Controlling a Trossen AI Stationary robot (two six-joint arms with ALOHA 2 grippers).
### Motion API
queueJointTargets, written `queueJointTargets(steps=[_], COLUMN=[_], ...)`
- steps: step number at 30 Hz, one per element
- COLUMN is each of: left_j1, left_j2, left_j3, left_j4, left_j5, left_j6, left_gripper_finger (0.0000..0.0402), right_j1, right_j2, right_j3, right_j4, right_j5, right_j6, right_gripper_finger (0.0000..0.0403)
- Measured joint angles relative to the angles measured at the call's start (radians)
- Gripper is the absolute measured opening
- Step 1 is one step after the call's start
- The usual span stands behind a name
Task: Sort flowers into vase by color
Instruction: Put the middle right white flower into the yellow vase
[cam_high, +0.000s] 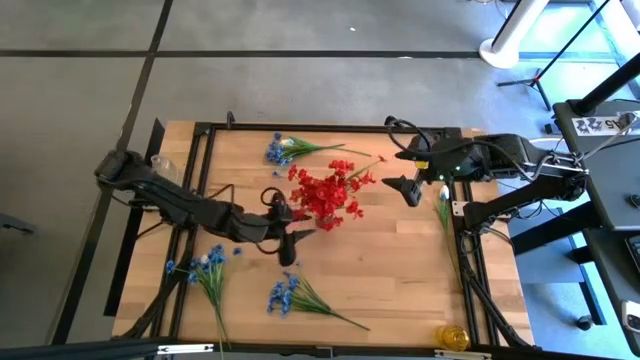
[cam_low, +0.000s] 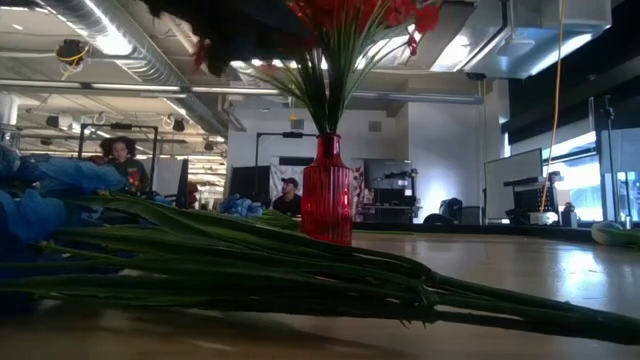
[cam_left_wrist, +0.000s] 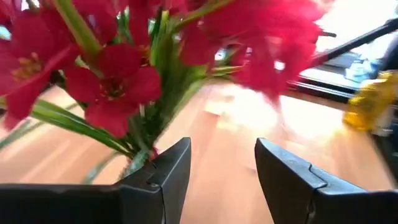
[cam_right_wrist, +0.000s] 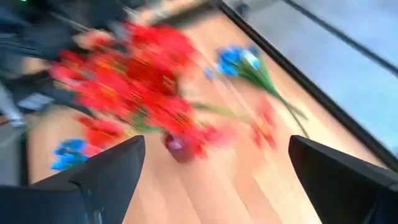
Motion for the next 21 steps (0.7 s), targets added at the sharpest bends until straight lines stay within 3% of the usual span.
queueJointTargets(steps=[4,10,13,21], left_j1=[-0.046,-0.128,-0.164,-0.238], left_j2=[-0.113,-0.296,-0.371,-0.497], left_j3=[0.0,0.0,0.0,0.0], left_j4=[-0.111,-0.208,-0.212,-0.201], left_j5=[0.005,0.005,0.004,-0.001], left_j6=[-0.074,-0.195,-0.211,-0.21], left_gripper_finger=[0.0173,0.0168,0.0168,0.0167], right_j1=[-0.034,-0.08,-0.121,-0.353], right_j2=[0.017,0.043,0.042,0.043], right_j3=[0.0,-0.076,-0.172,-0.519], right_j4=[-0.206,-0.456,-0.459,-0.394], right_j5=[0.018,-0.057,-0.12,-0.254], right_j6=[0.217,0.469,0.57,0.582], right_gripper_finger=[0.0395,0.0395,0.0395,0.0368])
